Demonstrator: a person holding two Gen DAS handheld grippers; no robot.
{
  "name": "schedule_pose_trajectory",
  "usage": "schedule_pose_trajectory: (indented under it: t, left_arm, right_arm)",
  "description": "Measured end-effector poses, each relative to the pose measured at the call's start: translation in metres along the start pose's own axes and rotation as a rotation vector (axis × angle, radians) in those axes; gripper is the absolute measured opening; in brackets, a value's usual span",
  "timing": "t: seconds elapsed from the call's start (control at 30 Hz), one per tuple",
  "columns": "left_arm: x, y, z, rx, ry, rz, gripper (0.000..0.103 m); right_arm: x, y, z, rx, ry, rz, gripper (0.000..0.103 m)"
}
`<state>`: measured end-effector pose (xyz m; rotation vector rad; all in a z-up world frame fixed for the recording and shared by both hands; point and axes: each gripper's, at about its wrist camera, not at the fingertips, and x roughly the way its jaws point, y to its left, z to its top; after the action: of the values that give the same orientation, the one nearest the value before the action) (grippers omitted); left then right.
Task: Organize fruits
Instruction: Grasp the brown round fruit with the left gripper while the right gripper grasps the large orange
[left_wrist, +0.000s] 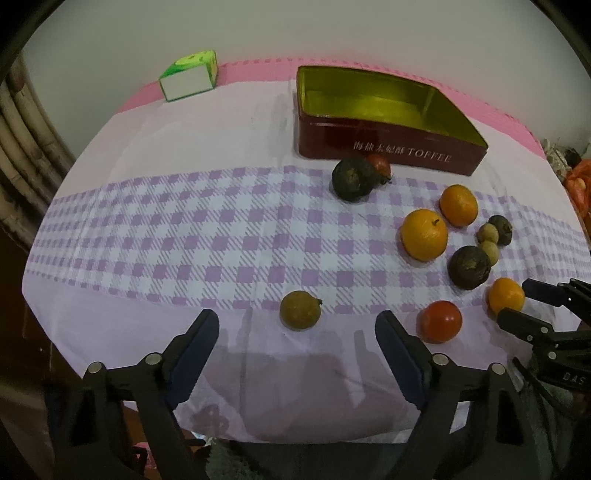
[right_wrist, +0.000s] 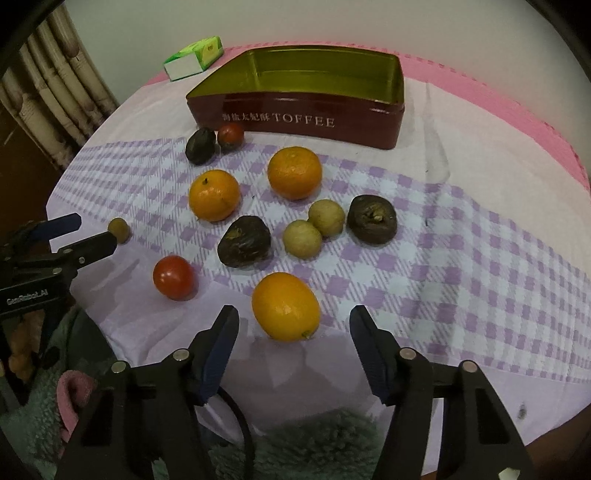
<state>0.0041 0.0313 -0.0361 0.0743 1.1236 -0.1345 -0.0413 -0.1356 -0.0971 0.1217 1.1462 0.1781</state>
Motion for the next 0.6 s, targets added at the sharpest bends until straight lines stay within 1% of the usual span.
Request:
schedule_pose_trajectory:
  t: [0.13,0.33,0.37,0.4,0.47,0.57,0.6]
  left_arm:
    - [0.01,0.0,0.0,0.0,0.027,0.004,0.075]
    - [0.019,0.001,0.004,0.004,0.042,0.002,0.06]
    - [0.019,0.001,0.004,0.005,0.046,0.0,0.057]
    - [0.021,0.001,0.004,0.007,0.05,-0.003,0.055]
    - [0.021,0.0,0.003,0.01,0.053,-0.009,0.053]
    - [0.024,0.0,0.003,0.019,0.051,-0.006,0.051]
    - [0.025,0.0,0.003,0.02,0.052,-0.007,0.048]
  right_arm:
    - [0.005,0.0,0.0,-0.003,0.011,0.012,0.056]
    - [0.014,0.004,0.001,-0.003,0.015,0.017,0.054]
    - [0.014,0.004,0.002,-0.004,0.015,0.018,0.053]
    - [0.014,0.004,0.003,-0.003,0.016,0.02,0.049]
    - [0.014,0.002,0.002,0.001,0.02,0.029,0.045]
    - [0.018,0.004,0.004,-0.004,0.015,0.027,0.044]
    - [0.018,0.004,0.005,-0.005,0.015,0.029,0.042]
